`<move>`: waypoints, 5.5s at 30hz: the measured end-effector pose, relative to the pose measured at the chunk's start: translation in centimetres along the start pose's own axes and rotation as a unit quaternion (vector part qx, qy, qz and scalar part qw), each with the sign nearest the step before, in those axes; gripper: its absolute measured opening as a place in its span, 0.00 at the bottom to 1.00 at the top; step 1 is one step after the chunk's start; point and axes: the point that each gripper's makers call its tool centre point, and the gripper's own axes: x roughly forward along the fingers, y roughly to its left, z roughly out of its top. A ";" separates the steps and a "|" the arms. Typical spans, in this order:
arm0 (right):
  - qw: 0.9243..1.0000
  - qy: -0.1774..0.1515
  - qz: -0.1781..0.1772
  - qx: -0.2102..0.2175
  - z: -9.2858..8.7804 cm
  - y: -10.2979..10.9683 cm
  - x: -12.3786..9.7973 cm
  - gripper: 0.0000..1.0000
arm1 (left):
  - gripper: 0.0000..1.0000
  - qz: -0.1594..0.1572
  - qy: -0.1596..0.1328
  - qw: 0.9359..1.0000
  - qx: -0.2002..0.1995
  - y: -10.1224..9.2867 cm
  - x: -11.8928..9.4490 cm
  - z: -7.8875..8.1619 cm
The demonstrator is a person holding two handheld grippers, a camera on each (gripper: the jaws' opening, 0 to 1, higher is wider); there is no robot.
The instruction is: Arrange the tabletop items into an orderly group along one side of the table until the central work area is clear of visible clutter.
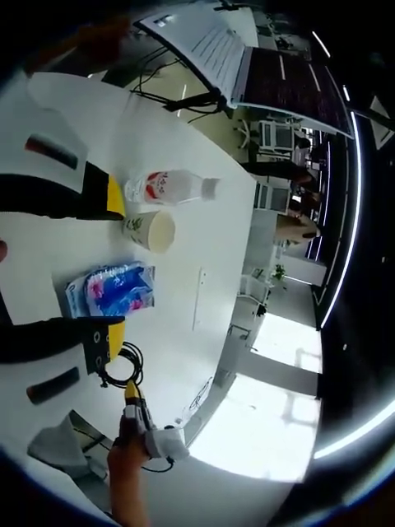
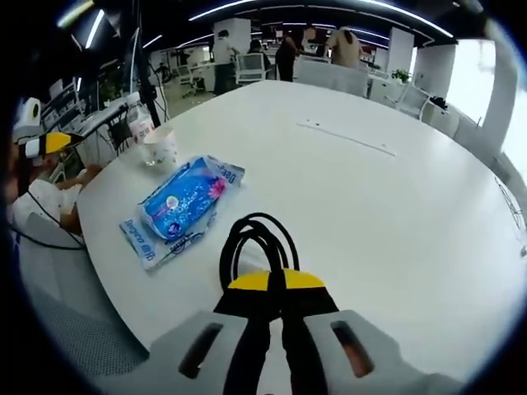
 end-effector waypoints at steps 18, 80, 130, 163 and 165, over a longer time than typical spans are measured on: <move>1.000 0.017 -0.006 -0.018 -0.4 -0.5 1.0 0.01 | 0.46 0.002 0.001 1.000 0.000 0.4 -0.1 0.1; 0.998 0.060 0.003 0.013 -3.7 -1.9 2.4 0.05 | 0.48 -0.009 0.014 1.000 0.002 -0.6 0.5 -0.3; 0.997 0.039 0.032 -0.049 -0.4 -0.1 2.7 0.14 | 0.48 -0.013 0.017 1.000 0.002 -0.4 0.9 -0.1; 0.988 0.029 0.107 -0.109 3.9 4.2 5.7 0.17 | 0.48 -0.007 0.020 1.000 -0.003 0.3 1.4 -0.2; 0.987 0.028 0.114 -0.114 4.2 4.7 6.0 0.17 | 0.48 -0.007 0.021 1.000 -0.003 0.2 1.4 -0.2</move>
